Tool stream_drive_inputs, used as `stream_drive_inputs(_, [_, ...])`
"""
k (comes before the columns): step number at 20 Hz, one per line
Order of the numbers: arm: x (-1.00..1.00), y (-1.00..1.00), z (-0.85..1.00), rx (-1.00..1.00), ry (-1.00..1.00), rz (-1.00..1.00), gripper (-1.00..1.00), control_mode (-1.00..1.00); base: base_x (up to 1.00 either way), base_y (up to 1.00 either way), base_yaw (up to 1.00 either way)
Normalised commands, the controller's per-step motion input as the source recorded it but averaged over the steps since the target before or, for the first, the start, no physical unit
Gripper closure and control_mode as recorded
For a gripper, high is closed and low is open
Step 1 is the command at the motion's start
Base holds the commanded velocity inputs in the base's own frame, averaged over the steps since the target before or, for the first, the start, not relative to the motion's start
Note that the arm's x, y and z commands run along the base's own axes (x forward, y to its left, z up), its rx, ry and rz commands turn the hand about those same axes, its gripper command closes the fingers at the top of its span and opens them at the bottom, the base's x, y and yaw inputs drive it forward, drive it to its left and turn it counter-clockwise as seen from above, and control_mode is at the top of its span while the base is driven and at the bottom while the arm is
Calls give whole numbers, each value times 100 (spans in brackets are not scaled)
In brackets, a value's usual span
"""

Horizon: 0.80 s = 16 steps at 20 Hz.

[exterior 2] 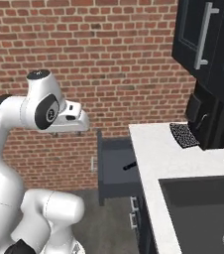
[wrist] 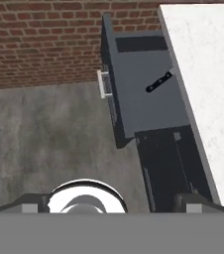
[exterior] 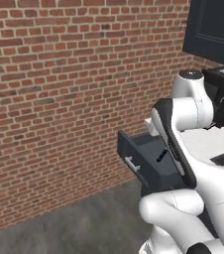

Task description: Pick up the knife from the drawer and place it on the cutting board. Then place the meat from the plate to the cutting board.

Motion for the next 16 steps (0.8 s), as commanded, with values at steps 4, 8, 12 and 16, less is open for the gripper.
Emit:
stream_drive_inputs(4, [0, 0, 0, 0, 0, 0, -100, 100, -39, -71, 2])
stream_drive_inputs(8, [0, 0, 0, 0, 0, 0, -100, 100, -9, -39, 4])
stream_drive_inputs(12, [0, 0, 0, 0, 0, 0, -100, 100, 0, -34, 0])
stream_drive_inputs(16, [0, 0, 0, 0, 0, 0, -100, 100, 20, -29, 19])
